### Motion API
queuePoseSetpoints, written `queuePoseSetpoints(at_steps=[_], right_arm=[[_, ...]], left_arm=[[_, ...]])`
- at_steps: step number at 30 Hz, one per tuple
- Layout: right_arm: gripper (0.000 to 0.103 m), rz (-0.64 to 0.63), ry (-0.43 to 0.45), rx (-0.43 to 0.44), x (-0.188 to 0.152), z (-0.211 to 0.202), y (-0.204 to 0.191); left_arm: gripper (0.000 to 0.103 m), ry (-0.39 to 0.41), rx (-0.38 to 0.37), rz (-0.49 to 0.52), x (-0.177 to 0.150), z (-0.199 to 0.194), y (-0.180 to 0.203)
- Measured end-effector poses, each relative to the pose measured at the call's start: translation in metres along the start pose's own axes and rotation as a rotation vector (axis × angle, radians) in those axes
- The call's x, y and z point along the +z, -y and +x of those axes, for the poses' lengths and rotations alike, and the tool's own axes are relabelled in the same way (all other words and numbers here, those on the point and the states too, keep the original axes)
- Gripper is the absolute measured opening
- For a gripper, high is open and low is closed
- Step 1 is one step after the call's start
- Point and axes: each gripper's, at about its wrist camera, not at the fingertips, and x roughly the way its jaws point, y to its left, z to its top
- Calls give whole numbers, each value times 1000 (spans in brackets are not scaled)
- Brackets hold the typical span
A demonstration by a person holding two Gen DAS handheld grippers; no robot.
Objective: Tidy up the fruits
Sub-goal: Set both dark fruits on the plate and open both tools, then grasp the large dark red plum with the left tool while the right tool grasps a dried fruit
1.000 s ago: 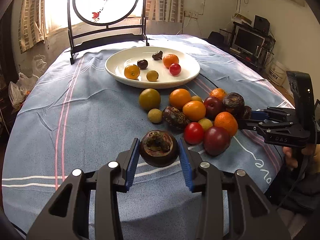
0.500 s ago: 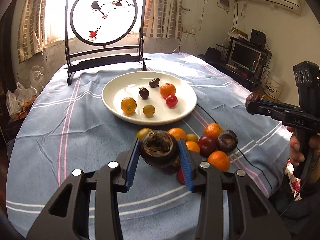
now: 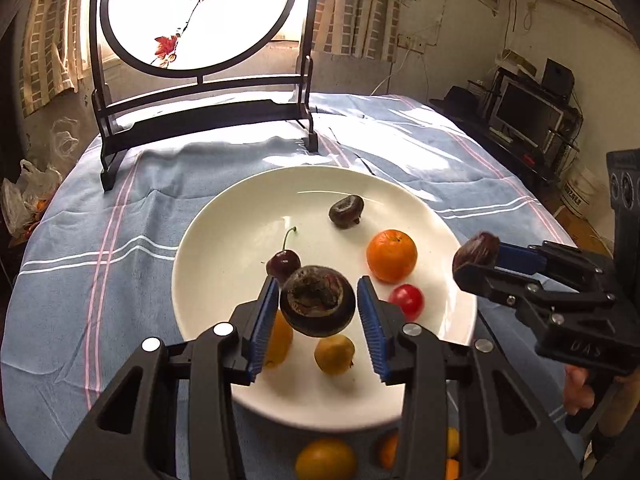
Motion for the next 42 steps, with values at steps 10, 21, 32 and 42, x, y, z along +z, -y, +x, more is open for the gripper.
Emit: queuePoseSetpoints(at_steps=[10, 21, 32, 42], right_arm=[[61, 2, 63, 22, -27, -55, -1], [61, 49, 32, 11, -123, -114, 11], [61, 69, 23, 34, -161, -136, 6], [61, 66, -1, 32, -167, -129, 10]], left_arm=[[66, 47, -18, -1, -43, -60, -1], [67, 4, -74, 213, -172, -125, 64], [41, -35, -88, 207, -188, -92, 97], [39, -20, -80, 174, -186, -90, 95]])
